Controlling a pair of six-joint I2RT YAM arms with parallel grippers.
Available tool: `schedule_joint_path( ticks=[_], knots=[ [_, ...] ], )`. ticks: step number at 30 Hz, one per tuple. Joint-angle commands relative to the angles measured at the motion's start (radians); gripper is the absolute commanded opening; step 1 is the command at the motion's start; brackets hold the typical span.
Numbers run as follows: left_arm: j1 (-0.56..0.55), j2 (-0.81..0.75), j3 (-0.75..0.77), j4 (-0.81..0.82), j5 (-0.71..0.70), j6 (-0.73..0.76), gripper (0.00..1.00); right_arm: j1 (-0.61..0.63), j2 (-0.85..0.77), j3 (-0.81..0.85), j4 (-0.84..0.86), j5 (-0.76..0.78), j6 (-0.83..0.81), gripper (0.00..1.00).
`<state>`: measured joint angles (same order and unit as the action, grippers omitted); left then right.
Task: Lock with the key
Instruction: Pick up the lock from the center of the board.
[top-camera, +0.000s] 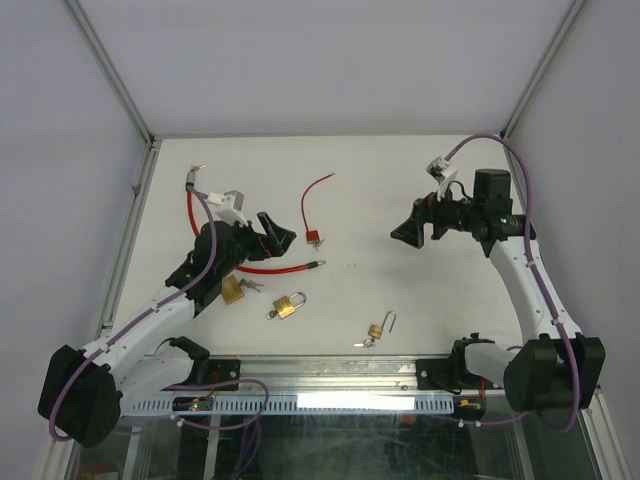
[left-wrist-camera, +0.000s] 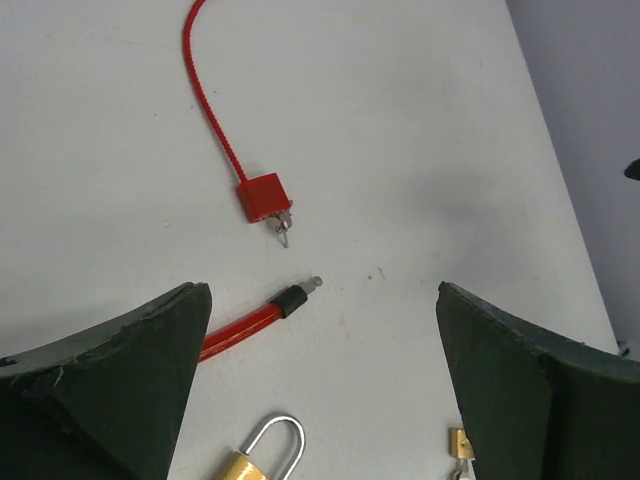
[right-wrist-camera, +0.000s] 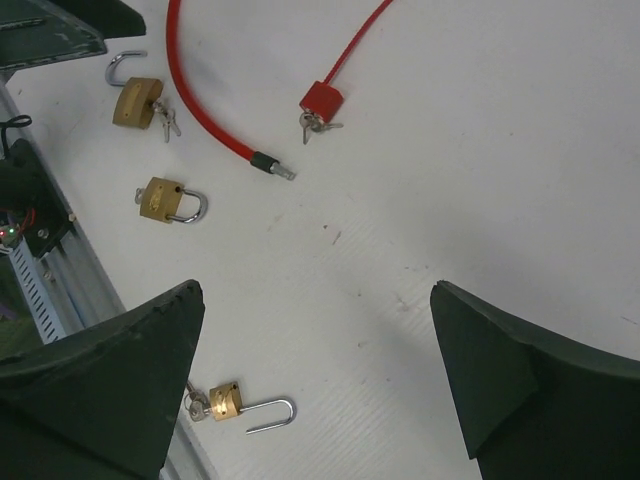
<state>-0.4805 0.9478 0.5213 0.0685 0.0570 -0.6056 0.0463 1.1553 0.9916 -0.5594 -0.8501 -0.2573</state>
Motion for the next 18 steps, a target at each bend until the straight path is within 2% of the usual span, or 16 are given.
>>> schedule_joint_path(
  ticks=[1,6,10,15,18],
  knots=[
    [-0.028,0.038,0.013,0.077,-0.127,0.05,0.99,0.002,-0.024,-0.011,0.036,-0.126,-0.055,1.0],
    [-0.034,0.139,0.035,0.164,-0.129,0.047,0.99,0.003,-0.005,0.055,0.014,-0.208,-0.042,1.0],
    [-0.043,0.244,0.089,0.176,-0.139,0.026,0.93,0.009,0.025,0.14,-0.023,-0.224,-0.042,1.0],
    [-0.162,0.327,0.175,0.14,-0.373,0.082,0.89,-0.02,-0.037,0.02,0.095,-0.141,-0.03,1.0],
    [-0.222,0.414,0.246,0.099,-0.495,0.082,0.86,-0.023,-0.056,-0.023,0.142,-0.162,-0.006,1.0]
  ],
)
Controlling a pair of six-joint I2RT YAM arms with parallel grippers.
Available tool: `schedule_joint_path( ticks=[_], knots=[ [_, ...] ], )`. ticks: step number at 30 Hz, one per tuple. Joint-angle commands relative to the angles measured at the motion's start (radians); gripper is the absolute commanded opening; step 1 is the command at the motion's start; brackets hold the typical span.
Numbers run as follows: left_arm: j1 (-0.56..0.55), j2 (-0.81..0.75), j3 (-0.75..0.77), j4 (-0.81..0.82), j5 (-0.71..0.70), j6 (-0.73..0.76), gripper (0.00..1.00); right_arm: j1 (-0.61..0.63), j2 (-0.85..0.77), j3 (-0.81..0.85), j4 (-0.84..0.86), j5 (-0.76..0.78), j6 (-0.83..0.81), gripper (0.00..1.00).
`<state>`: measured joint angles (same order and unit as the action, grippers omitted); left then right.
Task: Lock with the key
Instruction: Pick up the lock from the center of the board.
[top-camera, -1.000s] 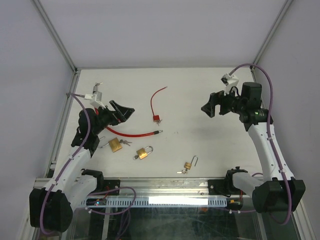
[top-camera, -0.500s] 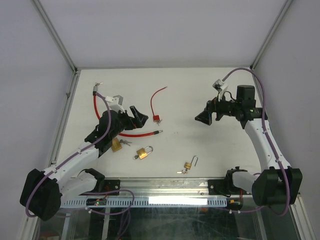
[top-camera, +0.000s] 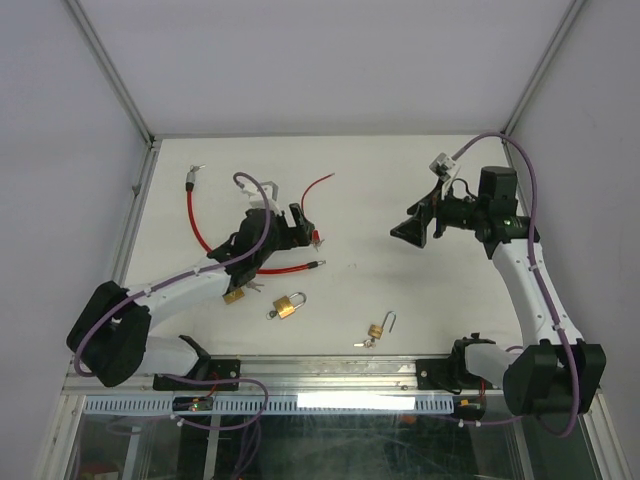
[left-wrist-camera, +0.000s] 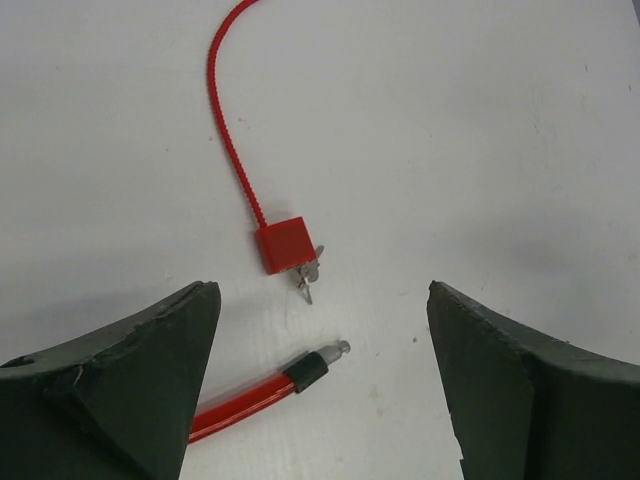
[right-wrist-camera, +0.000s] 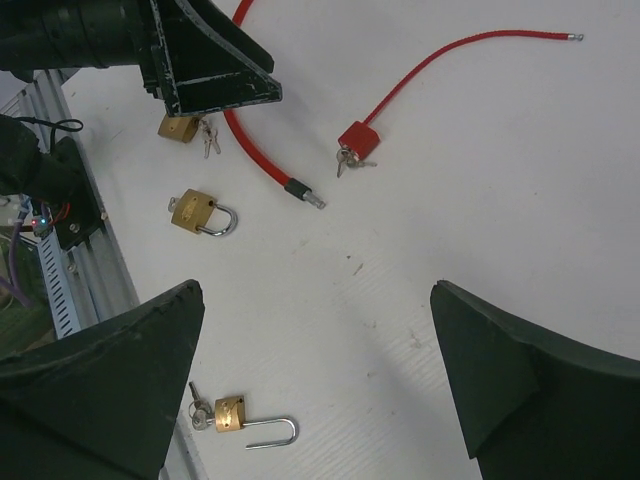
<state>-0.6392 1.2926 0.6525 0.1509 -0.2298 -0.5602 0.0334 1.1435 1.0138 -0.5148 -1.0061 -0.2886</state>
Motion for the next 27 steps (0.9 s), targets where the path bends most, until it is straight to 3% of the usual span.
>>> schedule_joint_path(
  ticks=[1,5,11,15,27],
  knots=[
    [-0.075,0.108,0.147,-0.016,-0.236,0.024,0.85,-0.012,-0.048,-0.054,0.11,-0.007,0.029,1.0],
    [-0.123,0.286,0.328,-0.224,-0.369,-0.037,0.83,-0.022,-0.06,-0.083,0.144,0.003,0.047,1.0],
    [-0.164,0.433,0.5,-0.336,-0.438,-0.043,0.78,-0.025,-0.057,-0.095,0.161,-0.003,0.06,1.0],
    [-0.165,0.495,0.545,-0.353,-0.47,-0.06,0.72,-0.024,-0.063,-0.096,0.158,-0.002,0.06,1.0],
    [-0.165,0.596,0.596,-0.374,-0.44,-0.12,0.72,-0.024,-0.059,-0.099,0.163,-0.003,0.063,1.0]
  ],
)
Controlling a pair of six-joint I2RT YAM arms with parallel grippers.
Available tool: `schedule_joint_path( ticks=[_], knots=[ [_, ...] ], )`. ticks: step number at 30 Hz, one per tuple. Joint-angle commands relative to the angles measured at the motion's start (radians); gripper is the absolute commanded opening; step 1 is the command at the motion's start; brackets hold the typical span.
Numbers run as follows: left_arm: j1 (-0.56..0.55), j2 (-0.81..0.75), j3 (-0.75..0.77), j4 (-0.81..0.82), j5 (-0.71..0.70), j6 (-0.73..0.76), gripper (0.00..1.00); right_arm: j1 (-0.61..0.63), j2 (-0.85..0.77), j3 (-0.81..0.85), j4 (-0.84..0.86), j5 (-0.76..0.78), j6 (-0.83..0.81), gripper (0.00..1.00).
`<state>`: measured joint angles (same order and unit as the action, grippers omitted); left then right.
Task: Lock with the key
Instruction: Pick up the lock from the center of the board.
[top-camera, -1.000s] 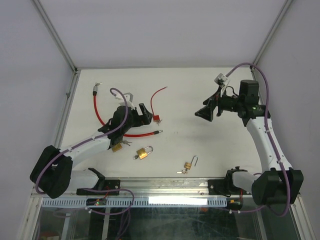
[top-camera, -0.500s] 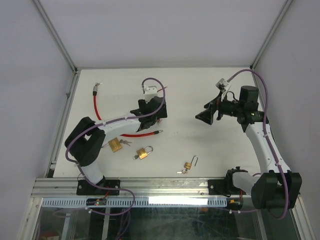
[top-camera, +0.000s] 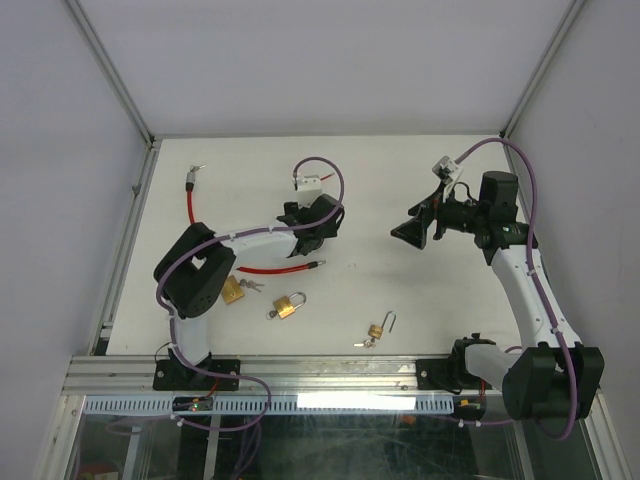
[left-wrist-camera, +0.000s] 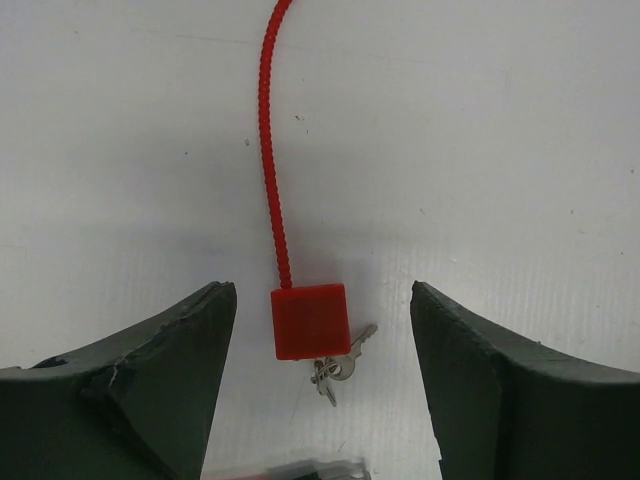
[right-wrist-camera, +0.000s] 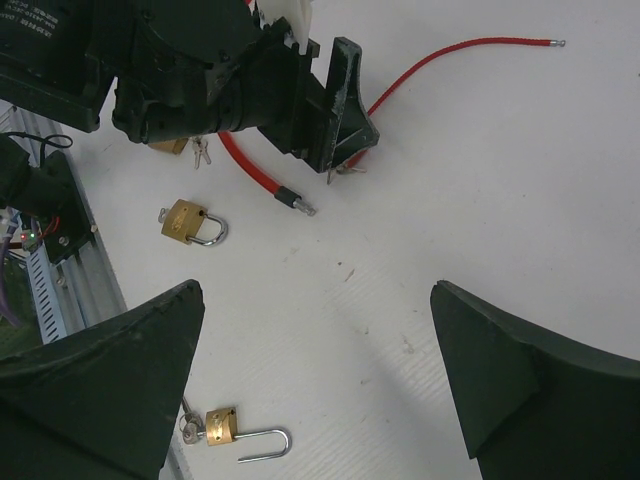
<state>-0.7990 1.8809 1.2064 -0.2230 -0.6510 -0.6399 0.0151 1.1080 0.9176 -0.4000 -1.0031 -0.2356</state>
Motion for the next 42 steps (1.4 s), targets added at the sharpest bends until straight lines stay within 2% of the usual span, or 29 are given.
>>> schedule_joint_path(
  ticks=[1,14,19,42],
  knots=[
    [-0.005,0.012,0.042,-0.002,-0.018,-0.05,0.7,-0.006,-0.023,-0.004,0.049,-0.008,0.011,1.0],
    [-0.004,0.071,0.04,-0.006,-0.037,-0.092,0.6,-0.007,-0.027,-0.01,0.058,-0.018,0.021,1.0],
    [-0.003,0.08,0.045,-0.006,-0.034,-0.093,0.53,-0.006,-0.028,-0.013,0.062,-0.028,0.024,1.0],
    [0.007,0.091,0.045,-0.007,0.007,-0.107,0.46,-0.007,-0.031,-0.022,0.075,-0.046,0.035,1.0]
  ],
)
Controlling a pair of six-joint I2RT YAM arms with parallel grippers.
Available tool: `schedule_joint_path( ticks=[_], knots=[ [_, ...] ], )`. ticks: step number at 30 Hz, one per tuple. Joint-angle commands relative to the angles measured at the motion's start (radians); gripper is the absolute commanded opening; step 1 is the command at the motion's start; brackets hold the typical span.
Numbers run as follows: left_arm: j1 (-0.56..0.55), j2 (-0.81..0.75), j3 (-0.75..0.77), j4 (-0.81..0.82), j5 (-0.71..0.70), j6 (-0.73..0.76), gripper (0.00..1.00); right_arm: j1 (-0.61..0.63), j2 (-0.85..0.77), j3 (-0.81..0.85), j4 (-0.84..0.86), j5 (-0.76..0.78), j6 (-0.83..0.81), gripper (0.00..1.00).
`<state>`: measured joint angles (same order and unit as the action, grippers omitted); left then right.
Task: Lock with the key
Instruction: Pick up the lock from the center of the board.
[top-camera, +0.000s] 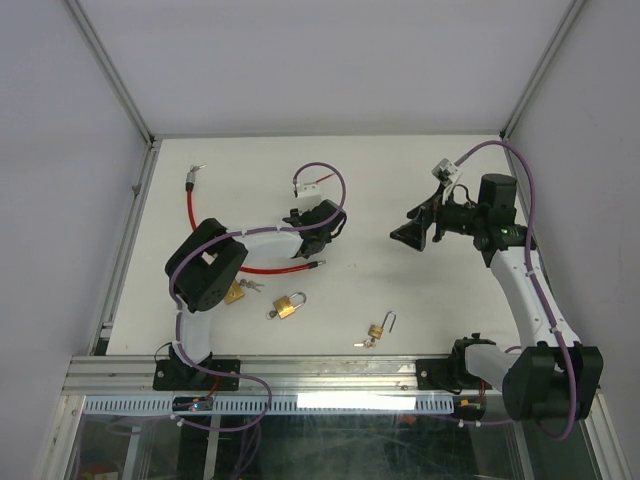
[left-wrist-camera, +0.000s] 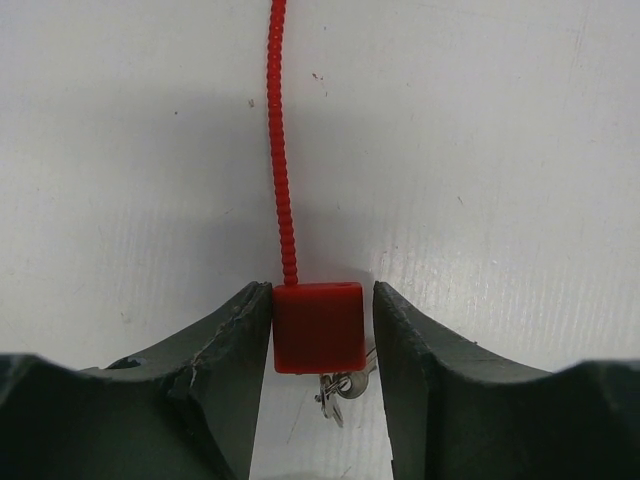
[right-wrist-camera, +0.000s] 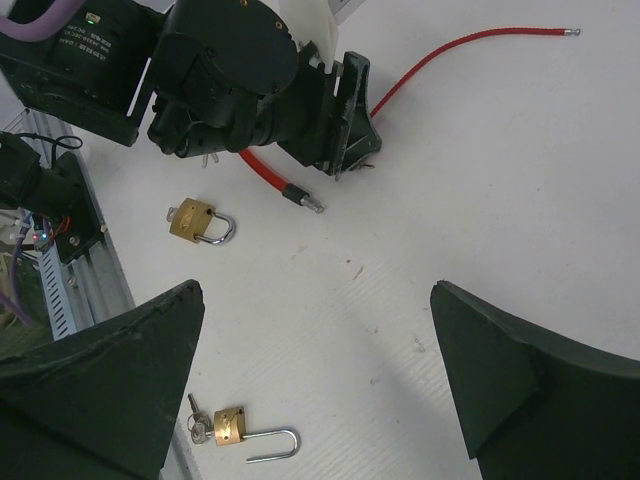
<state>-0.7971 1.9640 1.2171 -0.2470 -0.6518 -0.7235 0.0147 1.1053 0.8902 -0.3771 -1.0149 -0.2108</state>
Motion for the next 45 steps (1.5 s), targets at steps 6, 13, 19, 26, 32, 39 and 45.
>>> schedule_joint_path(
  ticks=[6,13,19,26,32,39,45],
  knots=[
    [0.015,0.008,0.036,0.019,0.05,-0.025,0.37,-0.007,-0.028,-0.001,0.065,-0.045,0.021,1.0],
    [0.017,-0.073,0.012,0.036,0.078,-0.053,0.19,-0.005,-0.024,-0.066,0.191,-0.102,0.119,0.99],
    [0.018,-0.27,-0.132,0.23,0.199,-0.126,0.15,0.006,-0.025,-0.145,0.353,-0.111,0.213,0.99],
    [0.018,-0.466,-0.361,0.634,0.416,-0.231,0.07,0.026,-0.023,-0.231,0.589,-0.137,0.338,0.99],
    [0.013,-0.509,-0.47,0.897,0.524,-0.342,0.02,0.055,-0.027,-0.284,0.763,-0.137,0.338,0.99],
    [-0.016,-0.469,-0.524,1.121,0.496,-0.491,0.0,0.092,-0.025,-0.322,0.874,-0.085,0.522,0.95],
    [-0.06,-0.417,-0.511,1.185,0.435,-0.563,0.0,0.108,-0.014,-0.35,0.951,0.033,0.599,0.9]
  ],
)
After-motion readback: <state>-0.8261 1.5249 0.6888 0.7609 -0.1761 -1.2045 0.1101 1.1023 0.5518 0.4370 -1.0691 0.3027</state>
